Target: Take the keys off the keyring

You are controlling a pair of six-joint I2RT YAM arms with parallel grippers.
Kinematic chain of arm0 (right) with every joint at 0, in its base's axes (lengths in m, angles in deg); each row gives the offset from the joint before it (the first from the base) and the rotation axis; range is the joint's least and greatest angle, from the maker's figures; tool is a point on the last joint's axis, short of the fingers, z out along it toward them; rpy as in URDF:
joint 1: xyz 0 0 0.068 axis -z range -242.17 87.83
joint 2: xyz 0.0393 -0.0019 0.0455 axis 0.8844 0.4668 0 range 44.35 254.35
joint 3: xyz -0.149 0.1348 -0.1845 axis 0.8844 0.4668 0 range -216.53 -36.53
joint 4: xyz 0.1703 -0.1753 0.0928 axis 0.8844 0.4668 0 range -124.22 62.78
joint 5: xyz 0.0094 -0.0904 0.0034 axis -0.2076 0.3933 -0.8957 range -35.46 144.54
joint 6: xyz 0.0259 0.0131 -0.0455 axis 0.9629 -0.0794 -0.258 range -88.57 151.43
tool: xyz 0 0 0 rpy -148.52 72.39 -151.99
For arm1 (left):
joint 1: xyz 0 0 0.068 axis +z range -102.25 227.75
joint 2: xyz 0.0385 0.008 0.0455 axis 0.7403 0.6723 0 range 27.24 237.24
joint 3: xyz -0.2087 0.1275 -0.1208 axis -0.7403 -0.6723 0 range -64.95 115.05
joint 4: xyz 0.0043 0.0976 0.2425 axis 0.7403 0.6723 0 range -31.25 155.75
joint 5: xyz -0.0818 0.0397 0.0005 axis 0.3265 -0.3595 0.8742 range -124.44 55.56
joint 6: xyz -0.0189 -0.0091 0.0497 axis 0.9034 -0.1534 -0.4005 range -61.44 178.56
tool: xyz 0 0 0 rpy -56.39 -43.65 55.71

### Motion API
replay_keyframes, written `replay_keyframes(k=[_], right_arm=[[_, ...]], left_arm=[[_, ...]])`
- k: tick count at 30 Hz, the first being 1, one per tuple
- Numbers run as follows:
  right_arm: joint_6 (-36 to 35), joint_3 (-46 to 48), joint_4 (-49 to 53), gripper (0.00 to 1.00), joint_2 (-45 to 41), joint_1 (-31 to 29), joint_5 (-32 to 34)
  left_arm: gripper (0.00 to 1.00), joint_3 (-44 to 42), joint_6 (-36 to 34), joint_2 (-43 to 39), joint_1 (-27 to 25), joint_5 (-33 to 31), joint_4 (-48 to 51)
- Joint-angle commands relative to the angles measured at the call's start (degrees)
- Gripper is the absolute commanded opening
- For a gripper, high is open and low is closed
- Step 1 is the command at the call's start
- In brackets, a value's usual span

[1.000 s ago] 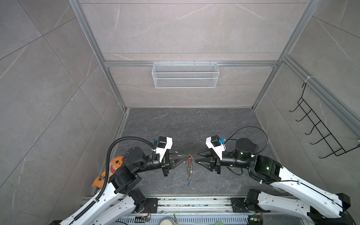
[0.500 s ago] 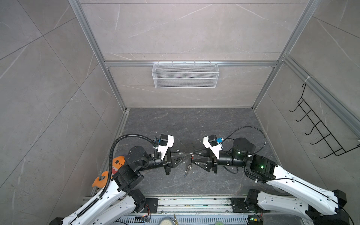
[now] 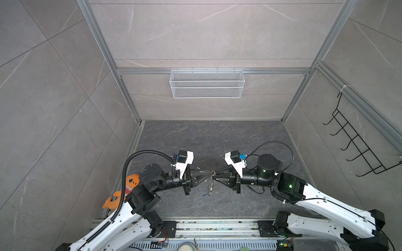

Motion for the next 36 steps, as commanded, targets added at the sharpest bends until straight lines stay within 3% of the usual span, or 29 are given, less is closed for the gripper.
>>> replay_keyframes(k=[1, 7, 25, 28, 31, 36], right_arm=[[-0.24, 0.60, 0.70, 0.12, -0.39, -0.67, 1.99], [-1.04, 0.19, 1.95, 0.00, 0.13, -1.84, 3.03], [-1.91, 0.84, 4.36, 0.00, 2.10, -5.47, 5.13], [-2.10, 0.48, 5.99, 0.16, -0.32, -5.44, 7.10], [-2.36, -0.19, 8.77, 0.43, -2.96, -5.44, 8.72], [-2.89, 0.05, 10.91, 0.50, -7.57, -5.44, 10.13]], left_arm=[[0.00, -0.02, 0.84, -1.45, -0.34, -2.05, -4.96], [0.00, -1.60, 1.98, -2.18, -0.27, -4.06, -7.87], [0.00, -1.51, 1.55, -2.09, -0.27, -1.20, -7.76], [0.00, -0.89, 0.84, -2.29, -0.30, -0.07, -5.61], [0.00, 0.04, -0.23, -2.15, -0.31, 1.44, -2.98], [0.00, -0.02, -0.91, -1.84, -0.27, 1.60, -1.52]])
